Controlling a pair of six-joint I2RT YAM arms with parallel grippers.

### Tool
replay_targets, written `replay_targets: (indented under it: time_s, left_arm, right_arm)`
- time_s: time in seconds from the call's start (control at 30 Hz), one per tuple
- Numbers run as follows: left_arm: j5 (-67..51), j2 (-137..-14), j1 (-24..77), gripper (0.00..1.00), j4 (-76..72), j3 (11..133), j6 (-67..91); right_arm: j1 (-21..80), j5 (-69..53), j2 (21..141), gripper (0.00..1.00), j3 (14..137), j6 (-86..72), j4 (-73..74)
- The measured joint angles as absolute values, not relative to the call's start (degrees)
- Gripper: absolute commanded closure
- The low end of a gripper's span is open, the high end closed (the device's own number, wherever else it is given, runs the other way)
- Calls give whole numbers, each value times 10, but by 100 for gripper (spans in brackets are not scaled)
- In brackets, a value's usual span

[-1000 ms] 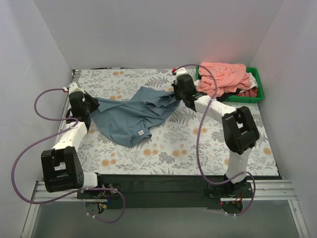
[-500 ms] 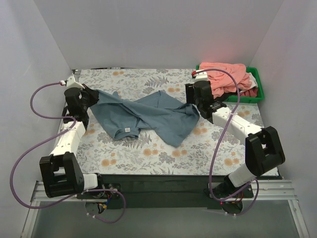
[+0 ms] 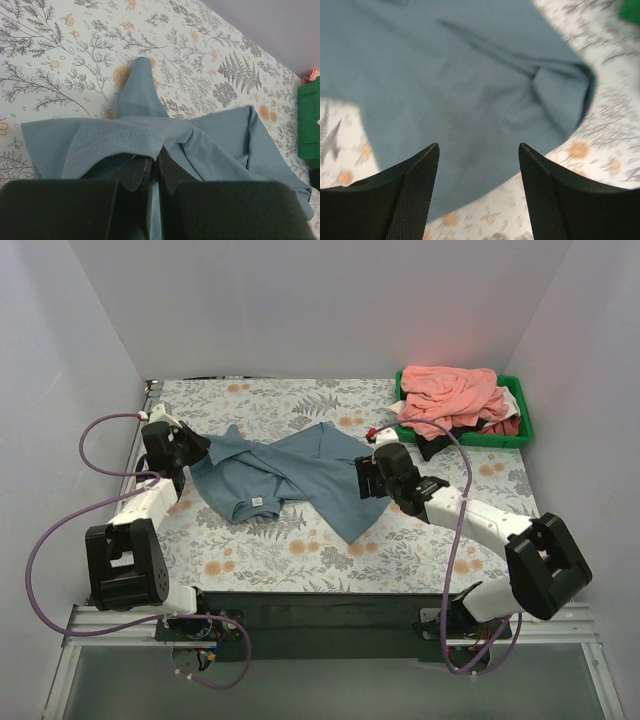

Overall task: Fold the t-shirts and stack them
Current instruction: Flatten the tshirt out

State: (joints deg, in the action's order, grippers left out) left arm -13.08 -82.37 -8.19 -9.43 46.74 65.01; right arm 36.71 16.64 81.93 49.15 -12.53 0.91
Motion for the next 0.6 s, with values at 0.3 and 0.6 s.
replay_targets:
  time_s: [0.3,0.6]
  left_arm:
    - [-131,-824,-82,100,-100,467,652]
    - [-126,-824,-82,100,-99,467,652]
  right_arm:
    - [482,97,763,36,421,-184,30]
    - [495,79,812,42,413,-197,31]
